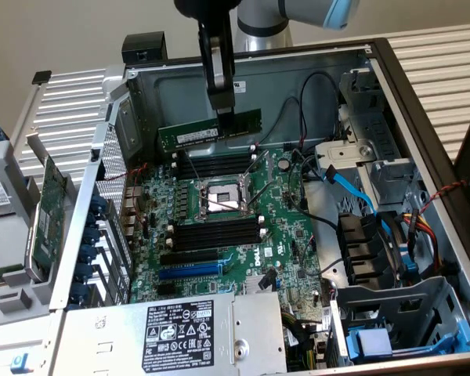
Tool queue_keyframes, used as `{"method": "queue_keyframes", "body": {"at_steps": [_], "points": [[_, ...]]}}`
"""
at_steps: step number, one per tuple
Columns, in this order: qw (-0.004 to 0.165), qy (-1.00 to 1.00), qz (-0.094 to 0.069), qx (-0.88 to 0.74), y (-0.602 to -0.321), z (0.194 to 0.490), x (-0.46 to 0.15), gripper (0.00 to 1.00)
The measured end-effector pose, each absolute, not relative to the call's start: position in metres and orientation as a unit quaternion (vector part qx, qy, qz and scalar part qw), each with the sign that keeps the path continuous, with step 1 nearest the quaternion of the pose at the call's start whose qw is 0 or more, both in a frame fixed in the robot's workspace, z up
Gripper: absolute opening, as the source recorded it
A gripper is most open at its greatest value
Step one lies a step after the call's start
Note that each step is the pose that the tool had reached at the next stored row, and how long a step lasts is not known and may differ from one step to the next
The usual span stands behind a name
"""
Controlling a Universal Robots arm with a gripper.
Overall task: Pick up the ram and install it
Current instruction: 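Insert the ram into the slot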
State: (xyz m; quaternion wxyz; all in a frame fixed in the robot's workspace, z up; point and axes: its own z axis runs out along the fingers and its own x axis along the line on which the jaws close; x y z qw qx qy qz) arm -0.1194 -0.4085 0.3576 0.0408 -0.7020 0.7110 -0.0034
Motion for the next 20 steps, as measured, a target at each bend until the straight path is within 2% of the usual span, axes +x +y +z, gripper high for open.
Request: {"method": "queue_keyframes", "body": {"at_steps": [11,20], "points": [[0.02,0.711,0.0,-0.702,-0.396,0.348,-0.118,0.13],[0.015,0.715,0.005,-0.699,-0.397,0.335,-0.116,0.13]]}}
